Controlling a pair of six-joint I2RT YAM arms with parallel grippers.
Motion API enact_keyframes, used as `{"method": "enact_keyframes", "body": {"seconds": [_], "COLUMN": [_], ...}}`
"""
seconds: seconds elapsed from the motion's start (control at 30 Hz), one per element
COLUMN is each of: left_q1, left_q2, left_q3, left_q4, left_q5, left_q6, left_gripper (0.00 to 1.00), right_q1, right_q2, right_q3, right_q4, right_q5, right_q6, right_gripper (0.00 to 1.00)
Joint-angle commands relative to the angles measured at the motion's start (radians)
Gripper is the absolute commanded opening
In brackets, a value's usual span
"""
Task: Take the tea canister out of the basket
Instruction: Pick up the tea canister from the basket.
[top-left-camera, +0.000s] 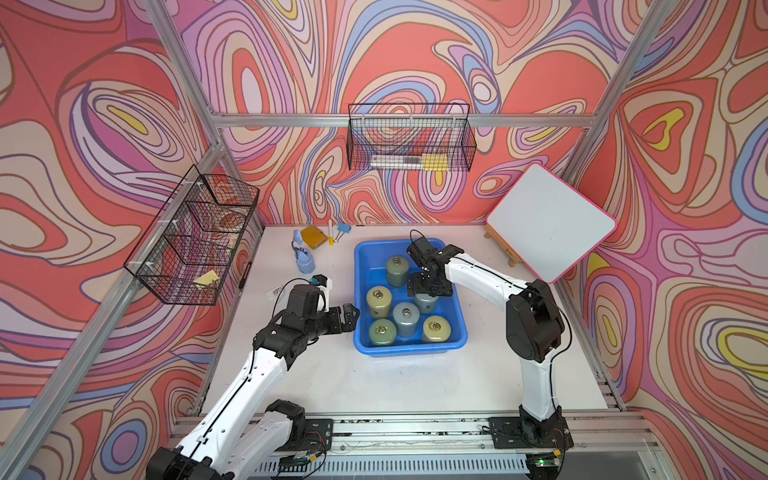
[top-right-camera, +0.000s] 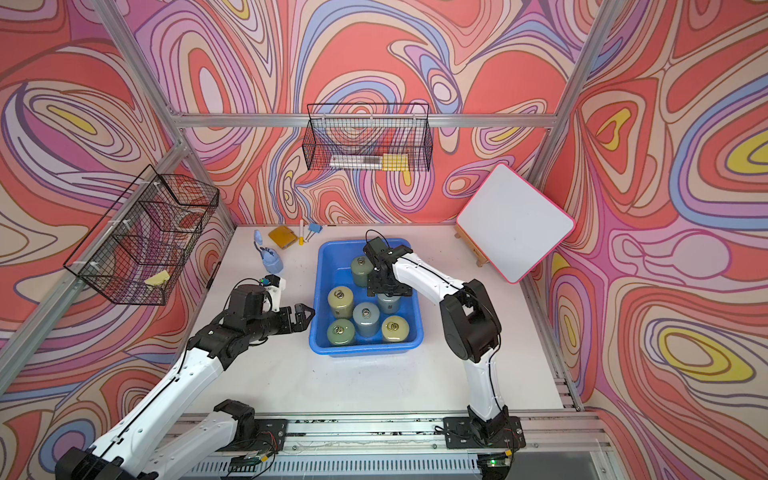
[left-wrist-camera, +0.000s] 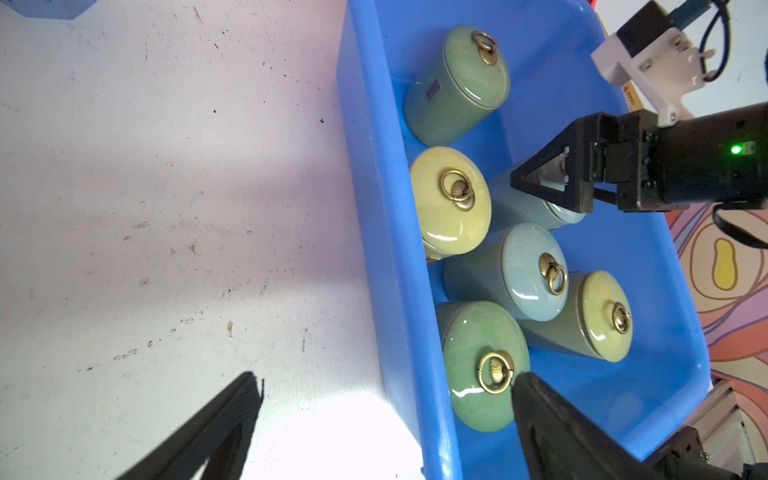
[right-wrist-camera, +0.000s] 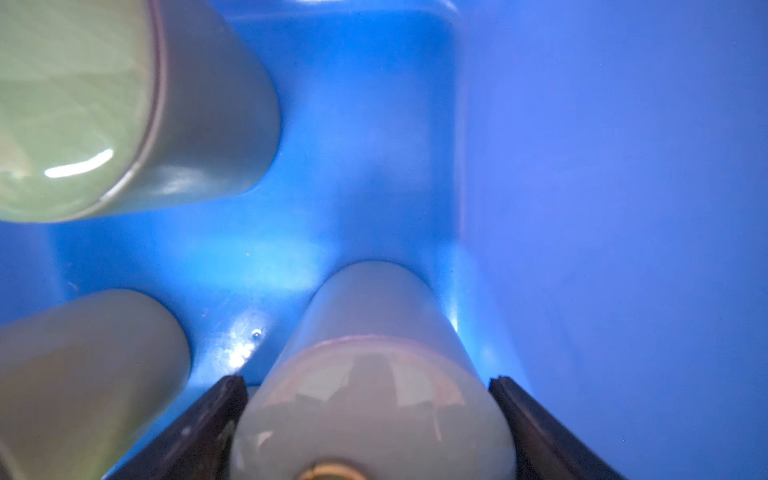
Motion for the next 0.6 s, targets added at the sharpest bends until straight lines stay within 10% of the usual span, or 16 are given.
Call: {"method": "enact_keyframes", "body": {"seconds": [0.0, 0.57], "left_q1": [-0.003, -0.007], "left_q2": [0.005, 0.051], "left_q3": [-0.004, 0.034], "left_q4": [-0.011, -0.004], "left_q5": [0.008, 0.082], "left_q6": [0.011, 0.014], "left_gripper": [0.99, 0.99], "right_q1": [-0.009, -0.009], "right_q2": [0.034, 0.018], "right_q3": [0.015, 0.048], "right_q4": [-0.017, -0.02], "right_q5": [0.01, -0.001], "right_q6": [-0.001, -0.029], "right_gripper": [0.91, 0.68]}}
